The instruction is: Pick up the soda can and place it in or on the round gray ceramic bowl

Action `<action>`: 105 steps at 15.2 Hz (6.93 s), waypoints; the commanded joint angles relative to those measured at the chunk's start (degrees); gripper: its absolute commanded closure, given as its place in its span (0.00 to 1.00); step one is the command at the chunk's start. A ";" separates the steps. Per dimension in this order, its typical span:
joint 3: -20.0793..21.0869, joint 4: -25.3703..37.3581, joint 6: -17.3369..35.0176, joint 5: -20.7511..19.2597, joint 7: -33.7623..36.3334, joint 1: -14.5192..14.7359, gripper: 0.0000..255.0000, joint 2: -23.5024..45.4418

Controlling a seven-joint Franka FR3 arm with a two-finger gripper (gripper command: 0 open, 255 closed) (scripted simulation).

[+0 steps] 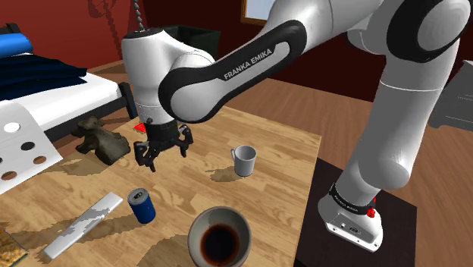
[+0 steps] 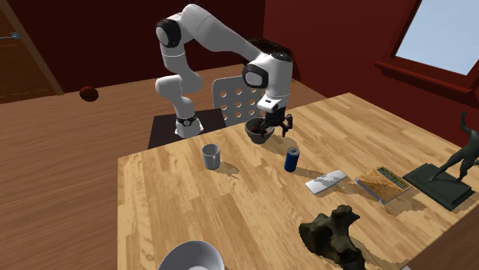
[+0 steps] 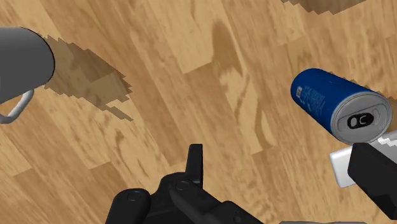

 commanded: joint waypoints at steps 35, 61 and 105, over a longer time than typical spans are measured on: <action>-4.07 20.88 -0.62 -12.38 12.27 12.65 1.00 25.30; -1.67 32.33 -17.13 -8.59 9.63 12.71 1.00 19.42; -0.02 -23.07 -2.24 18.64 2.52 6.26 0.00 -28.22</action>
